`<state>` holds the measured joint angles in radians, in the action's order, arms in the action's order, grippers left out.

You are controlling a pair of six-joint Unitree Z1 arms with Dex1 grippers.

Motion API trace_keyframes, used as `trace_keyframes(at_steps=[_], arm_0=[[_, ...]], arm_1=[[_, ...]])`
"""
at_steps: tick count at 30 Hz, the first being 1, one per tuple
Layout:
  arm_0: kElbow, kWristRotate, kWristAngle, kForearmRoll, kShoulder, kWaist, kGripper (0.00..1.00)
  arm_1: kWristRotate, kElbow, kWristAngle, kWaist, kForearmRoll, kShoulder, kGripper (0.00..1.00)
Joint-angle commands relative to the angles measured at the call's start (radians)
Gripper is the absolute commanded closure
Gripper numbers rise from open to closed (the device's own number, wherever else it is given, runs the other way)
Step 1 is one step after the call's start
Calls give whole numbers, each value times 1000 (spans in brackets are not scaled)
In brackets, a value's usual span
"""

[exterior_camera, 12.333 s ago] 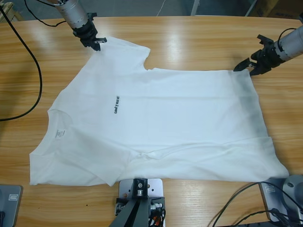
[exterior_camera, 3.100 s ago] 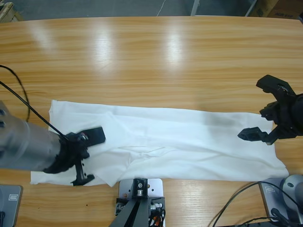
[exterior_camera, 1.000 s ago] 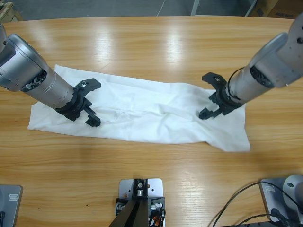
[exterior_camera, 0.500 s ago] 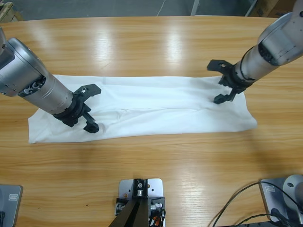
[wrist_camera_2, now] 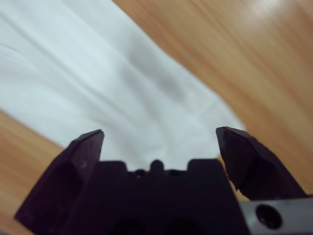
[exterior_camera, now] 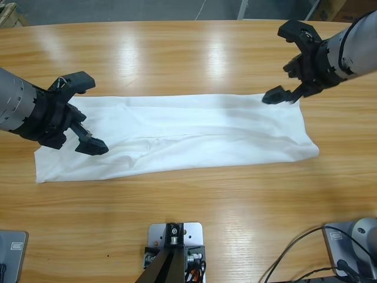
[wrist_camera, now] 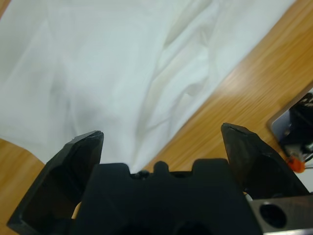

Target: Fold clothes

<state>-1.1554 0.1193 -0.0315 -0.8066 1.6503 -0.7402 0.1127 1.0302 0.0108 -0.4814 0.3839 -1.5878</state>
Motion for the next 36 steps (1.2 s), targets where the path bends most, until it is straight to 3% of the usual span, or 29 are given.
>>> trace_keyframes(at_steps=[1,9,14,22,28,36], arm_0=[[79,184,63,85,82,-1,55],[161,283,70,195,120,2,55],[201,324,68,223,126,2,55],[207,338,70,280,175,3,55],[215,335,70,285,187,5,55],[221,334,70,285,182,5,55]], arm_1=[[30,64,-1,-128,24,-158,1000],[83,187,-30,-164,-34,-353,1000],[111,148,-80,-169,-58,-382,1000],[122,156,-74,-175,-85,-475,1000],[127,117,-77,-187,-110,-481,1000],[183,110,-109,-254,-24,-346,1000]])
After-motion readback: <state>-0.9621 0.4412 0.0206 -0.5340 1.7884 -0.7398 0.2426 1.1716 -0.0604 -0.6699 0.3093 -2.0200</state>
